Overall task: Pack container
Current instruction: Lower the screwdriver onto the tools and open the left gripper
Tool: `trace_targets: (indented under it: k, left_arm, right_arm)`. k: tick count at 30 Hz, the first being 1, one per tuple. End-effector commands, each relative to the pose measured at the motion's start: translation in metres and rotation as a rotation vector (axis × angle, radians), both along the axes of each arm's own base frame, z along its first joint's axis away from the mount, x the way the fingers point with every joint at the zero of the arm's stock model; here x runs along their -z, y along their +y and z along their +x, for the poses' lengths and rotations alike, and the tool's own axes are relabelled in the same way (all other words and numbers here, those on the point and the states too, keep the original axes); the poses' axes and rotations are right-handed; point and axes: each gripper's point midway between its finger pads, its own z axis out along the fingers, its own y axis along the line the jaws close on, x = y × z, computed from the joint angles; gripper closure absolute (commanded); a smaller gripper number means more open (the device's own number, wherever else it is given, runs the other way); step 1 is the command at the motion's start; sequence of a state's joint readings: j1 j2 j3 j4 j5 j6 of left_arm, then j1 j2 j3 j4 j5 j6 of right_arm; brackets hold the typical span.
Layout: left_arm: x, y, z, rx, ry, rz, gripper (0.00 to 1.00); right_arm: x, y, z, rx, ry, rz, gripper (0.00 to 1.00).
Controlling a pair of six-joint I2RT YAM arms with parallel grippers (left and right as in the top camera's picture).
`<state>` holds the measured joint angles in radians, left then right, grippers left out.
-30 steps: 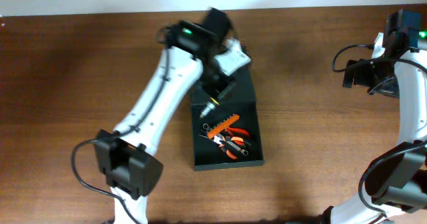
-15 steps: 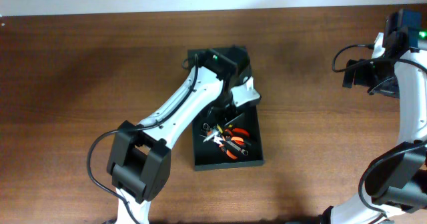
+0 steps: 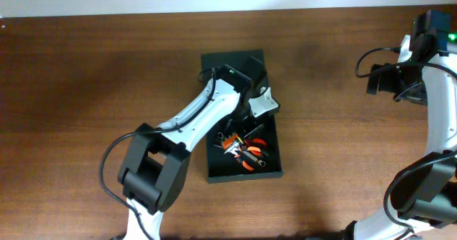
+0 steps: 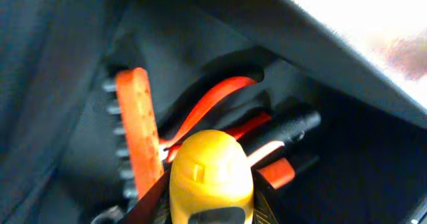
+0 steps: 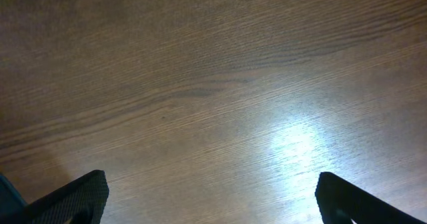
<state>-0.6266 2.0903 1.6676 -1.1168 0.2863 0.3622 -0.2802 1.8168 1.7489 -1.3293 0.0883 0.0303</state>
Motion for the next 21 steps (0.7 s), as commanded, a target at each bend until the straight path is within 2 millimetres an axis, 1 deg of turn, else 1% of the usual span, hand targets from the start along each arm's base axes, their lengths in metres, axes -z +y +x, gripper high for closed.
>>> trace_targets:
  k: [1, 2, 4, 6, 8, 9, 10, 13, 14, 17, 19, 21]
  left_arm:
    - [0.023, -0.002, -0.008, -0.025, 0.085, 0.012, 0.87]
    - [0.026, -0.002, -0.008, -0.025, 0.091, 0.016, 0.87]
    - [0.032, -0.001, -0.009, -0.025, 0.103, 0.025, 0.8]
    - [0.035, -0.001, -0.01, -0.025, 0.108, 0.029, 0.75]
    - [0.035, -0.001, -0.01, -0.025, 0.108, 0.029, 0.73]
    - [0.035, -0.001, -0.009, -0.025, 0.106, 0.028, 0.7]
    - [0.035, -0.001, -0.009, -0.025, 0.105, 0.027, 0.63]
    - [0.035, -0.002, -0.008, -0.026, 0.1, 0.023, 0.38]
    - [0.034, -0.002, -0.007, -0.027, 0.098, 0.022, 0.34]
    - [0.029, -0.006, -0.002, -0.062, 0.091, 0.017, 0.28]
    - [0.022, -0.01, 0.003, -0.068, 0.077, 0.006, 0.23]
    - [0.01, -0.015, 0.01, -0.068, 0.056, -0.01, 0.21]
  right_arm:
    - [-0.001, -0.001, 0.0, 0.014, -0.007, -0.001, 0.01]
    - [-0.001, -0.001, 0.0, 0.014, -0.007, -0.001, 0.01]
    - [-0.001, -0.001, 0.0, 0.014, -0.007, -0.001, 0.01]
    - [-0.001, -0.001, 0.0, 0.014, -0.007, -0.001, 0.01]
    - [-0.001, -0.001, 0.0, 0.014, -0.007, -0.001, 0.01]
    - [-0.001, -0.001, 0.0, 0.014, -0.007, -0.001, 0.01]
    - [-0.001, -0.001, 0.0, 0.014, -0.007, -0.001, 0.01]
    - [-0.001, -0.001, 0.0, 0.014, -0.007, -0.001, 0.01]
    - [-0.001, -0.001, 0.0, 0.014, -0.007, -0.001, 0.01]
    - [-0.001, -0.001, 0.0, 0.014, -0.007, -0.001, 0.01]
    - [-0.001, -0.001, 0.0, 0.014, -0.007, -0.001, 0.01]
    - [-0.001, -0.001, 0.0, 0.014, -0.007, -0.001, 0.01]
